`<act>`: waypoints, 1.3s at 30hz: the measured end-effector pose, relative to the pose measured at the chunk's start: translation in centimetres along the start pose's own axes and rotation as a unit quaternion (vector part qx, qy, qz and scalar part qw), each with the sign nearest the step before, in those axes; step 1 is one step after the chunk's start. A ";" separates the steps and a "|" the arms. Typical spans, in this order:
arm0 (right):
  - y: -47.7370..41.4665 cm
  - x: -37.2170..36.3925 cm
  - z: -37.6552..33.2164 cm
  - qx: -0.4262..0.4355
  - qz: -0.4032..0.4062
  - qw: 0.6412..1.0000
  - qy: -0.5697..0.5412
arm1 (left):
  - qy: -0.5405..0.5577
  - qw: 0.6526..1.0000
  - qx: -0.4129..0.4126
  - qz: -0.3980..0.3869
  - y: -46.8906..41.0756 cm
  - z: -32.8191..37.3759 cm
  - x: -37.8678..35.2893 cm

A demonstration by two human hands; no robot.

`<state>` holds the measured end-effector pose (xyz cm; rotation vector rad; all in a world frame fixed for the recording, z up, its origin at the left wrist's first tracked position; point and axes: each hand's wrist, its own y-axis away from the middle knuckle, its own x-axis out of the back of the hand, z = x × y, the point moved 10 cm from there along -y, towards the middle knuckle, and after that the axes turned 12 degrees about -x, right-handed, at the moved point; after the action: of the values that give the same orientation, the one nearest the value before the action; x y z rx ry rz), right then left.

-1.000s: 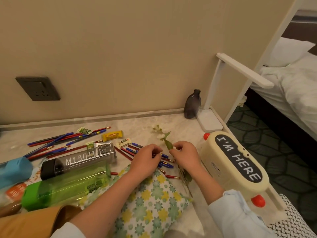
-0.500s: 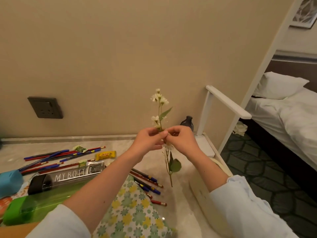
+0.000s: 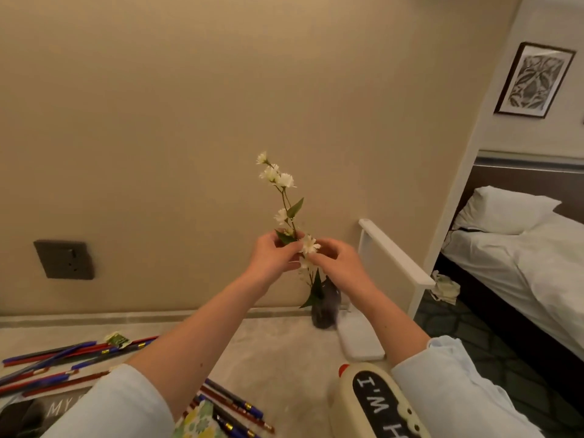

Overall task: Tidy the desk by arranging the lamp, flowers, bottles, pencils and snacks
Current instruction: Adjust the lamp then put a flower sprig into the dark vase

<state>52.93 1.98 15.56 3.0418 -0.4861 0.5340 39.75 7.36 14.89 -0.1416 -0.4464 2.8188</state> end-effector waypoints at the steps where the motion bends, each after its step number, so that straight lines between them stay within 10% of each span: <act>1: -0.5 0.4 0.2 -0.001 0.006 1.000 -0.004 | -0.001 1.000 -0.010 0.003 -0.6 0.3 -0.4; 39: -9.4 4.5 10.2 -0.044 0.108 0.992 0.051 | -0.111 0.990 -0.074 -0.053 -8.8 -7.6 -7.1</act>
<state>63.23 8.91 7.84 2.8776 -0.8162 0.6515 49.92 15.46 10.86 0.1635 -0.6922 2.7060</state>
